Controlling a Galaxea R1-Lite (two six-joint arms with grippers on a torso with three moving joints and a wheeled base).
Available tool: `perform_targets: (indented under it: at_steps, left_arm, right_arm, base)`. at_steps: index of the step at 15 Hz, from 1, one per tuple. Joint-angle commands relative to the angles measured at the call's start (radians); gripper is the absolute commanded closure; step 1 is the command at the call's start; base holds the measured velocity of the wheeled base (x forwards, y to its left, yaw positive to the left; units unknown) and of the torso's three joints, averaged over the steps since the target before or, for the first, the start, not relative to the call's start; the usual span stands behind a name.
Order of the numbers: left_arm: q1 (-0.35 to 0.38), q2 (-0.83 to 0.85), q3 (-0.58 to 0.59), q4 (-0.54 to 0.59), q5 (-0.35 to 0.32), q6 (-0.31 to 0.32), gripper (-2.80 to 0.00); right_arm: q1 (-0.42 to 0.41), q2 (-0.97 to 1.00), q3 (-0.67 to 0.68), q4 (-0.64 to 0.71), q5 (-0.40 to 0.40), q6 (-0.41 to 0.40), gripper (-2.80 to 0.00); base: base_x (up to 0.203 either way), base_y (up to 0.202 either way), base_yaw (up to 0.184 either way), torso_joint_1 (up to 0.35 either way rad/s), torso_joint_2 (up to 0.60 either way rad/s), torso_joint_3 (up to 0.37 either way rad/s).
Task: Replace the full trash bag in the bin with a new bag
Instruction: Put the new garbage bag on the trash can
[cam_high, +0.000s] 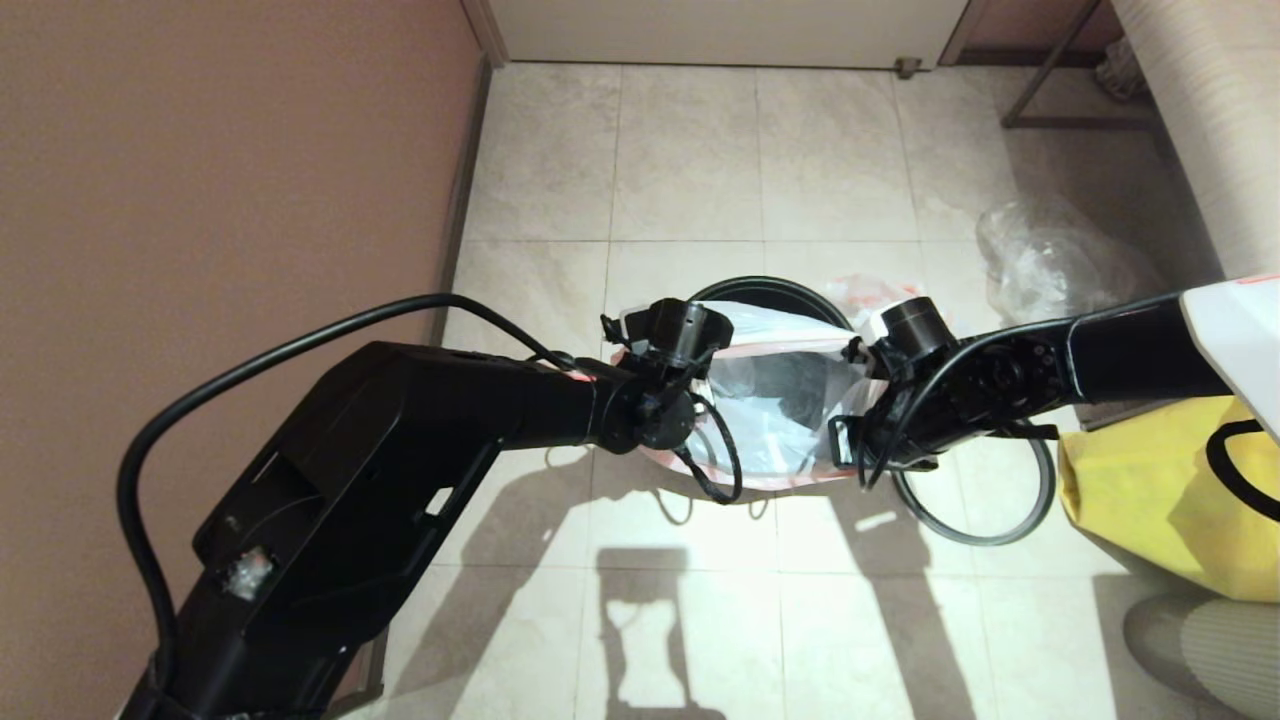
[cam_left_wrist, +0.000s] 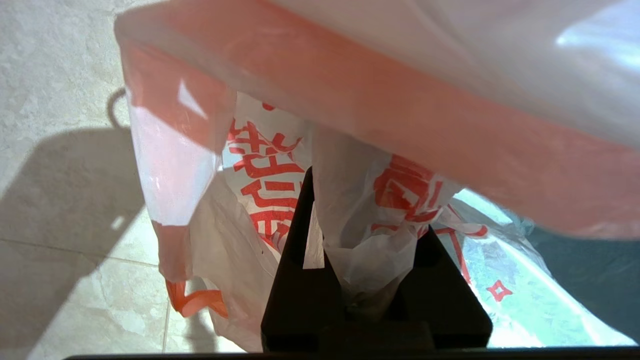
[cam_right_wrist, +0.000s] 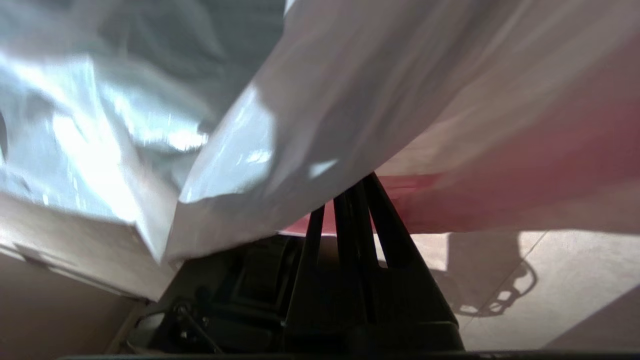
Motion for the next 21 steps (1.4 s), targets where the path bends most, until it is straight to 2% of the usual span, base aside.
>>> perform_targets:
  at_steps: [1,5,12,15,17,21]
  left_arm:
    - [-0.013,0.003,0.007,0.001,0.001,-0.003,0.00]
    - [-0.042,0.007,0.026,0.001,0.002,-0.002,0.00]
    - [-0.077,0.027,0.046,0.001,0.001,0.002,0.00]
    - [-0.093,0.036,0.053,0.001,0.000,0.002,0.00]
    - [-0.100,0.035,0.064,-0.001,0.000,0.003,0.00]
    - [-0.129,0.033,0.089,-0.005,-0.002,0.003,0.00]
  right_arm:
    - [-0.028,0.019,-0.036,0.002,-0.001,0.004,0.00]
    - [-0.068,0.034,-0.090,-0.001,-0.013,0.063,0.00]
    - [-0.100,0.060,-0.198,-0.022,-0.088,0.173,0.00]
    - [-0.113,0.057,-0.251,-0.021,-0.103,0.176,0.00]
    - [-0.112,0.054,-0.261,-0.023,-0.174,0.176,0.00]
    - [-0.113,0.058,-0.284,-0.031,-0.182,0.177,0.00]
  base:
    - [0.000,0.000,0.000,0.000,0.00,0.000]
    - [0.000,0.000,0.000,0.000,0.00,0.000]
    - [0.000,0.000,0.000,0.000,0.00,0.000]
    - [0.000,0.000,0.000,0.000,0.00,0.000]
    - [0.000,0.000,0.000,0.000,0.00,0.000]
    - [0.000,0.000,0.000,0.000,0.00,0.000]
